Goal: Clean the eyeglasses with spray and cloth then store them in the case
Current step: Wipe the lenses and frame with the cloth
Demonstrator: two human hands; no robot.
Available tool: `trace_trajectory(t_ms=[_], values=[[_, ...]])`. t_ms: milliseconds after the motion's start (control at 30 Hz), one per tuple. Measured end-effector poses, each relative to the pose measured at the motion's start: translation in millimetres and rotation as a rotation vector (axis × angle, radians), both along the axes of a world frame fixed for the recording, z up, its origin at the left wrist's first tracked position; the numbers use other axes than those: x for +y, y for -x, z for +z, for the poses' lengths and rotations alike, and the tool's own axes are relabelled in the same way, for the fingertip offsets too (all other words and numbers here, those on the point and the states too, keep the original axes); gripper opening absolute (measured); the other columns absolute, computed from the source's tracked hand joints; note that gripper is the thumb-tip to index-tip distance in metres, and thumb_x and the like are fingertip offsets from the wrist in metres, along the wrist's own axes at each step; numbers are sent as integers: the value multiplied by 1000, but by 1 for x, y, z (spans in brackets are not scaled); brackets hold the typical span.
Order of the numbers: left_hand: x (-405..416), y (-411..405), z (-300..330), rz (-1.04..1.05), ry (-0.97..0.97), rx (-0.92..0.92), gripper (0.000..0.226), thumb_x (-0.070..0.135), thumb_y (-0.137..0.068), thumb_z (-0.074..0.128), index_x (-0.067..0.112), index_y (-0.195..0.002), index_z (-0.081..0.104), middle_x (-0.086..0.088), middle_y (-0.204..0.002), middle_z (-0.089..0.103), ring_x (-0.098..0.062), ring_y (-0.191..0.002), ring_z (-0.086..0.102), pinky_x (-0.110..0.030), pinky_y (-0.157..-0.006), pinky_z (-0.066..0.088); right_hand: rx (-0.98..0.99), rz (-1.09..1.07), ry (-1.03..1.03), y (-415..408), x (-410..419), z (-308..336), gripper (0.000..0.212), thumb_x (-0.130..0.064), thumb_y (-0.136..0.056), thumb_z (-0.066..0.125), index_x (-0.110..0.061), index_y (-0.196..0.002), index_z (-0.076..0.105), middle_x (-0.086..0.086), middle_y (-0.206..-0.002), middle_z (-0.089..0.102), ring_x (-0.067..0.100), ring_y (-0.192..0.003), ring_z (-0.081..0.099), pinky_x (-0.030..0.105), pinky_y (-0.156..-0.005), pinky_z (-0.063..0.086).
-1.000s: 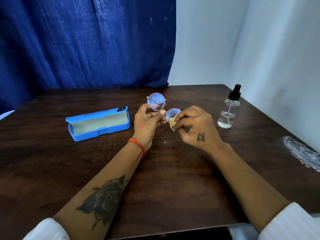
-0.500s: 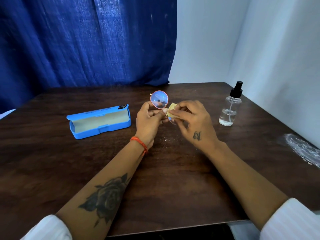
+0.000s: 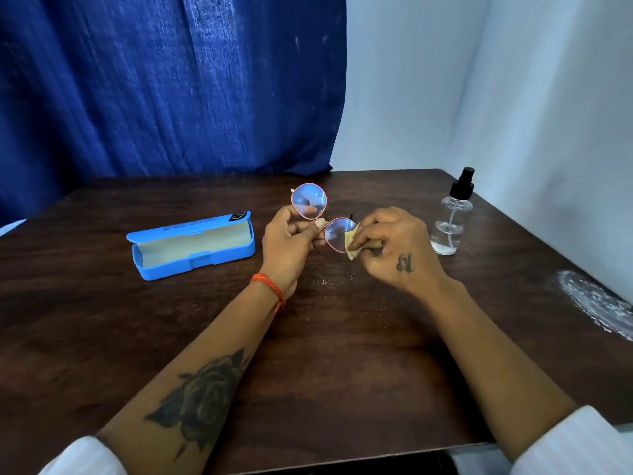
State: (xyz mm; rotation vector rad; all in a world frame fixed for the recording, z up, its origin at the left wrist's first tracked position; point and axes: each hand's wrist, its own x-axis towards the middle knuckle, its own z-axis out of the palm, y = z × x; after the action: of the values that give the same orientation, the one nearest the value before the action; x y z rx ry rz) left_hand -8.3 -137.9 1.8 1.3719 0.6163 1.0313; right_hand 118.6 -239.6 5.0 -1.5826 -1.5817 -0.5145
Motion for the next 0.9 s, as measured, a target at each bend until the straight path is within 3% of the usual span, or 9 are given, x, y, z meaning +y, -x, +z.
trace_trajectory(t_ms=[133, 233, 367, 500, 633, 900], values=[[0, 0, 0, 4, -13, 2, 18, 3, -85, 61, 15, -97, 57, -2, -77, 67, -4, -61, 65, -16, -60, 53, 157, -34, -125, -5, 0, 8, 22, -1, -63, 63, -14, -77, 75, 0, -82, 70, 17, -79, 63, 32, -72, 53], [-2, 1, 1, -3, -53, 31, 19, 5, -84, 62, 19, -95, 57, -2, -75, 67, -7, -66, 65, -21, -64, 53, 275, -21, -191, -4, 2, 14, 28, 0, -69, 68, -13, -93, 74, -1, -92, 69, 9, -86, 63, 23, -78, 52], [-4, 1, 1, 29, -91, 62, 32, 5, -81, 66, 19, -107, 52, -7, -78, 70, -12, -70, 67, -28, -71, 56, 219, 13, -226, 7, 11, 27, 29, 2, -72, 70, -10, -98, 73, 6, -95, 69, 5, -86, 60, 8, -78, 45], [-7, 2, 1, -1, -180, 93, 44, 7, -80, 68, 26, -115, 51, -5, -80, 71, -12, -74, 69, -29, -76, 56, 29, 12, -197, 14, 25, 40, 29, 3, -76, 65, -7, -103, 71, 9, -99, 67, 20, -91, 62, 23, -81, 49], [-5, 2, -4, -37, -250, 151, 56, 4, -79, 68, 29, -125, 49, -2, -80, 70, -9, -77, 67, -30, -82, 55, -117, -30, -99, 15, 32, 16, 28, 5, -73, 66, -6, -99, 71, 12, -101, 67, 29, -93, 60, 19, -85, 38], [-4, 0, -4, -67, -209, 169, 59, 2, -75, 70, 24, -125, 50, -9, -86, 70, -7, -73, 65, -32, -80, 56, 8, 81, -1, 5, 27, 4, 33, 10, -62, 61, -11, -83, 75, 5, -91, 71, 21, -86, 64, 26, -82, 49]])
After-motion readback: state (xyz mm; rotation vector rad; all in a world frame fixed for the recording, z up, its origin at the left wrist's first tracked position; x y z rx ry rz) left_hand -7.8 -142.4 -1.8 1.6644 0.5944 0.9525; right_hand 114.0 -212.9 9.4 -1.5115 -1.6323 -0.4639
